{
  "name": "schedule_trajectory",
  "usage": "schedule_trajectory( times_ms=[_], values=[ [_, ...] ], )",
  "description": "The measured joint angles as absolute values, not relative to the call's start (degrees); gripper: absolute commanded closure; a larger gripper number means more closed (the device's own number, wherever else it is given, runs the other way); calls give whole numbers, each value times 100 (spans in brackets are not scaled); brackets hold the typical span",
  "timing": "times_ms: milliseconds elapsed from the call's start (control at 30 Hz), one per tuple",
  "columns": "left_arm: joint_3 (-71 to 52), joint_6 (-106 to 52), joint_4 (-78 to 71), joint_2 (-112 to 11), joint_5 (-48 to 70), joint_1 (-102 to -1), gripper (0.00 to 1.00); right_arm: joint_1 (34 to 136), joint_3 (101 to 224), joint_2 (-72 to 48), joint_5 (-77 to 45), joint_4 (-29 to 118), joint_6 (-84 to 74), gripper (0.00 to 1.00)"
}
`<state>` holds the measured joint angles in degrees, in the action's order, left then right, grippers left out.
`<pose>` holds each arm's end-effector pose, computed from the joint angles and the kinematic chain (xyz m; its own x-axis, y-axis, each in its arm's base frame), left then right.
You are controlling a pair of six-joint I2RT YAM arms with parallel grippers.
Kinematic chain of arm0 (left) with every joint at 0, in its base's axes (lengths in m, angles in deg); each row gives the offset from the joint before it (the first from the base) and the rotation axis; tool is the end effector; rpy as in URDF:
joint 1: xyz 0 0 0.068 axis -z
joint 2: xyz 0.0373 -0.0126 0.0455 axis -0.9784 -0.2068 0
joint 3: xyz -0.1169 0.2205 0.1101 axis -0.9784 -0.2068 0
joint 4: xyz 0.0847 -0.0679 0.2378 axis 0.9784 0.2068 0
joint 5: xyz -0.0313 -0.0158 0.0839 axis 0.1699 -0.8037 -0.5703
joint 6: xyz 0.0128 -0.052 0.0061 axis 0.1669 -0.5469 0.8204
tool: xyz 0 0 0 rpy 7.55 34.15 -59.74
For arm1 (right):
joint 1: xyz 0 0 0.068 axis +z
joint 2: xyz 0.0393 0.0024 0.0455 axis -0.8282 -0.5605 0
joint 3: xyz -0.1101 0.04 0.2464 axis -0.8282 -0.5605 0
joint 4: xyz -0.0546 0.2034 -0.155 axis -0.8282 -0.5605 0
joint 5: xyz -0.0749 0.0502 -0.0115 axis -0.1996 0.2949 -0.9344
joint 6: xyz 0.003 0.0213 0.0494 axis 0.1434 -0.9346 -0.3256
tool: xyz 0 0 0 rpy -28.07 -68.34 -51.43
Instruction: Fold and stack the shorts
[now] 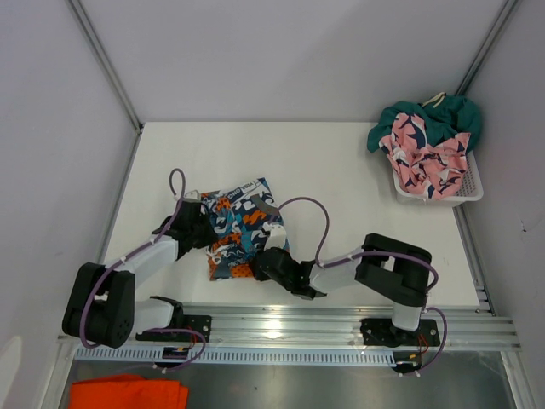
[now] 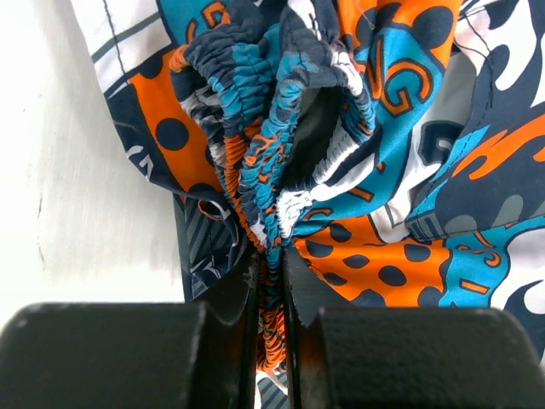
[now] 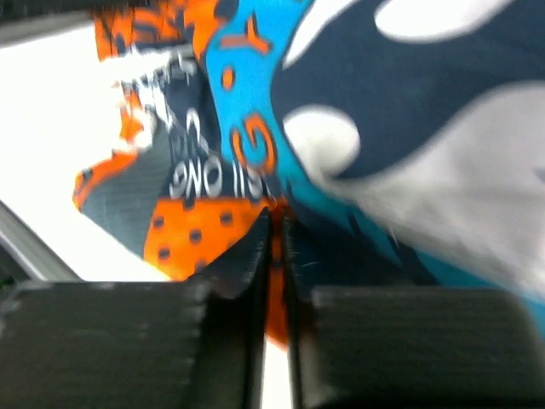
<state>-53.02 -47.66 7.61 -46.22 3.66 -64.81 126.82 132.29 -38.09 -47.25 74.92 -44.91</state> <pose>0.2168 -0.0515 0.1559 -0.7710 -0.3712 -0.5175 -0.2105 0.9154 -0.3431 0.1301 0.3330 0.1227 -0.6694 0.1096 -0.7348 -0.3939 0.7862 0.4761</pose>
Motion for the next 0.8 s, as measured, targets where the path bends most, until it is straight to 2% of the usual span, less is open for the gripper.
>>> schedule_trajectory(
  times_ms=[133, 267, 467, 600, 800],
  values=[
    [-5284, -4764, 647, -4707, 366, -6485, 100, 12709, 13100, -3156, -4596, 6758, -4305, 76],
    [-5284, -4764, 643, -4707, 366, -6485, 100, 12608, 13082, -2371, -4393, 6332, -4163, 76],
    [-5284, -4762, 641, -4707, 366, -6485, 100, 11408, 12756, -1538, -3038, 6780, -4264, 78],
    [-5284, -4757, 638, -4709, 366, -6485, 100, 10589, 12494, -1851, -1967, 7361, -4542, 79],
    [-5280, -4751, 628, -4718, 366, -6487, 100, 10296, 12118, -3298, -893, 8524, -5084, 82]
  ],
)
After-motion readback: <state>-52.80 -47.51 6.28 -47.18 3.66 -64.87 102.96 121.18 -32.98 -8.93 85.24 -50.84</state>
